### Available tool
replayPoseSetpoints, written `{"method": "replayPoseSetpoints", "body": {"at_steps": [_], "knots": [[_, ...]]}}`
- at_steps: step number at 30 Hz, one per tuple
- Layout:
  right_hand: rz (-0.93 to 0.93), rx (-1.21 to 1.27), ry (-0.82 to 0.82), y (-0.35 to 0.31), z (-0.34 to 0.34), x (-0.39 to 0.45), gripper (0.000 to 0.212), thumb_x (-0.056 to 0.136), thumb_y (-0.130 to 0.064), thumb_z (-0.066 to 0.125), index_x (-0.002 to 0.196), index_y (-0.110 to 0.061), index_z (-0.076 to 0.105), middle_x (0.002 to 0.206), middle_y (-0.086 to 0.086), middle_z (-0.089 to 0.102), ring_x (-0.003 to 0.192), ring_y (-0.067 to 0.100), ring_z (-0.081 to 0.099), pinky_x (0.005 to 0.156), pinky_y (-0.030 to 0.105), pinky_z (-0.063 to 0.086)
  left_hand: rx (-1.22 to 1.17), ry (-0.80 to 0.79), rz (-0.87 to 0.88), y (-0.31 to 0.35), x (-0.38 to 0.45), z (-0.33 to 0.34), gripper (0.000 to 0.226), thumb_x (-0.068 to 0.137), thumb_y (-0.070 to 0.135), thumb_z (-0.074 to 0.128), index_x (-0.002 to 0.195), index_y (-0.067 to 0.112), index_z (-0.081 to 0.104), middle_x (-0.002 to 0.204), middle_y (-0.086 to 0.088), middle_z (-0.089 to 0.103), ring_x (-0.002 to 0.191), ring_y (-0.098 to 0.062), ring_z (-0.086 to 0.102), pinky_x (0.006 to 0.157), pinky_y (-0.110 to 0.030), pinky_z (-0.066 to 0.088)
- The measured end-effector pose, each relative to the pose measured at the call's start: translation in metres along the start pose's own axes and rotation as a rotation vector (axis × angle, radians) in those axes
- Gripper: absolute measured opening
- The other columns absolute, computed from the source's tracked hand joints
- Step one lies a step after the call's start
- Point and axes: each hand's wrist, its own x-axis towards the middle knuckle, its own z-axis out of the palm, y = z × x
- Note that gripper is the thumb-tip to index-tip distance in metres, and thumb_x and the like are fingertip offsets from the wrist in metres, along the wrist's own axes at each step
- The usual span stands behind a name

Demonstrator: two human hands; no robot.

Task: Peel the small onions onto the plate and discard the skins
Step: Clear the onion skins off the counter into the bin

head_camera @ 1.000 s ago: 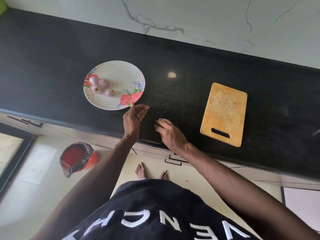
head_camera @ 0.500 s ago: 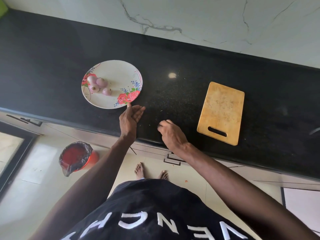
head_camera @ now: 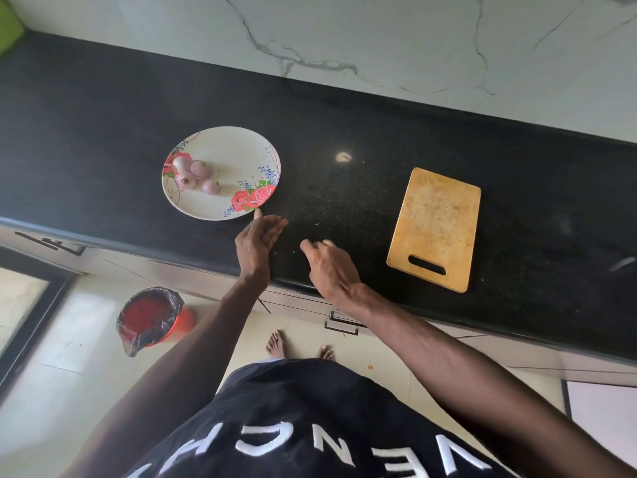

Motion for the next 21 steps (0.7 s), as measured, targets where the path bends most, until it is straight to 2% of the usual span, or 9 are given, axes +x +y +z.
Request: {"method": "replayPoseSetpoints", "body": {"at_steps": [2, 5, 7, 9, 11, 13, 16, 19, 21], "knots": [[0.154, 0.177, 0.096, 0.011, -0.001, 0.007, 0.026, 0.088, 0.009, 0.055, 0.108, -0.006, 0.062, 0.089, 0.013, 0.071, 0.085, 0.028, 0.067, 0.067, 0.038, 0.054, 0.03, -0.003, 0.022, 0.001, -0.003, 0.001, 0.038, 0.106, 0.031, 0.049, 0.096, 0.002, 0.071, 0.102, -0.019, 0.075, 0.103, -0.03, 0.073, 0.102, -0.041, 0.053], [0.614, 0.873, 0.164, 0.037, -0.014, 0.027, 0.024, 0.08, 0.011, 0.071, 0.085, -0.011, 0.062, 0.078, 0.009, 0.074, 0.078, 0.024, 0.074, 0.064, 0.031, 0.059, 0.094, -0.005, 0.098, 0.003, -0.008, -0.003, 0.034, 0.104, 0.032, 0.052, 0.097, 0.006, 0.073, 0.104, -0.018, 0.075, 0.103, -0.03, 0.073, 0.103, -0.045, 0.052], [0.812, 1.395, 0.113, 0.053, -0.027, 0.03, 0.027, 0.079, 0.02, 0.066, 0.086, -0.005, 0.06, 0.083, 0.016, 0.073, 0.081, 0.027, 0.074, 0.064, 0.029, 0.061, 0.139, 0.002, 0.153, 0.005, -0.014, -0.007, 0.035, 0.1, 0.039, 0.056, 0.103, 0.01, 0.074, 0.108, -0.015, 0.075, 0.107, -0.029, 0.071, 0.102, -0.043, 0.052], [0.895, 1.657, 0.106, 0.065, -0.034, 0.026, 0.026, 0.082, 0.024, 0.06, 0.088, -0.002, 0.059, 0.089, 0.018, 0.071, 0.079, 0.024, 0.073, 0.062, 0.025, 0.06, 0.339, 0.047, 0.218, 0.003, -0.021, -0.009, 0.039, 0.101, 0.041, 0.054, 0.119, 0.012, 0.072, 0.121, -0.01, 0.072, 0.118, -0.024, 0.065, 0.106, -0.036, 0.048], [0.946, 1.803, 0.113, 0.071, -0.032, 0.022, 0.025, 0.084, 0.024, 0.056, 0.088, 0.0, 0.059, 0.09, 0.018, 0.071, 0.077, 0.024, 0.073, 0.06, 0.024, 0.059, 0.719, 0.096, 0.289, -0.005, -0.028, -0.007, 0.044, 0.107, 0.034, 0.045, 0.14, 0.008, 0.058, 0.146, -0.011, 0.055, 0.139, -0.022, 0.047, 0.117, -0.032, 0.033], [0.972, 1.904, 0.12, 0.072, -0.025, 0.017, 0.023, 0.086, 0.023, 0.055, 0.089, 0.001, 0.059, 0.087, 0.019, 0.073, 0.074, 0.025, 0.075, 0.059, 0.024, 0.059, 1.132, 0.011, 0.322, -0.018, -0.033, -0.004, 0.053, 0.11, 0.034, 0.033, 0.153, 0.004, 0.036, 0.163, -0.014, 0.027, 0.153, -0.024, 0.02, 0.126, -0.035, 0.009], [0.983, 2.022, 0.166, 0.073, -0.016, 0.011, 0.022, 0.087, 0.022, 0.054, 0.089, 0.001, 0.06, 0.081, 0.018, 0.075, 0.073, 0.025, 0.076, 0.06, 0.026, 0.06, 1.609, -0.168, 0.315, -0.041, -0.041, 0.004, 0.068, 0.108, 0.047, 0.014, 0.159, 0.003, 0.004, 0.167, -0.014, -0.007, 0.155, -0.024, -0.01, 0.124, -0.035, -0.012], [0.955, 2.103, 0.245, 0.076, -0.014, 0.007, 0.021, 0.088, 0.021, 0.052, 0.089, 0.001, 0.06, 0.08, 0.017, 0.075, 0.075, 0.024, 0.076, 0.063, 0.026, 0.06, 1.766, -0.368, 0.375, -0.046, -0.04, 0.024, 0.07, 0.106, 0.05, 0.008, 0.157, 0.005, -0.008, 0.165, -0.011, -0.019, 0.153, -0.023, -0.018, 0.124, -0.036, -0.014], [0.927, 2.128, 0.281, 0.079, -0.016, 0.005, 0.02, 0.089, 0.02, 0.053, 0.09, 0.002, 0.061, 0.081, 0.016, 0.075, 0.077, 0.023, 0.076, 0.066, 0.026, 0.061, 1.663, -0.58, 0.451, -0.044, -0.034, 0.038, 0.068, 0.108, 0.048, 0.014, 0.158, 0.005, -0.002, 0.166, -0.01, -0.014, 0.155, -0.021, -0.013, 0.125, -0.033, -0.011]]}}
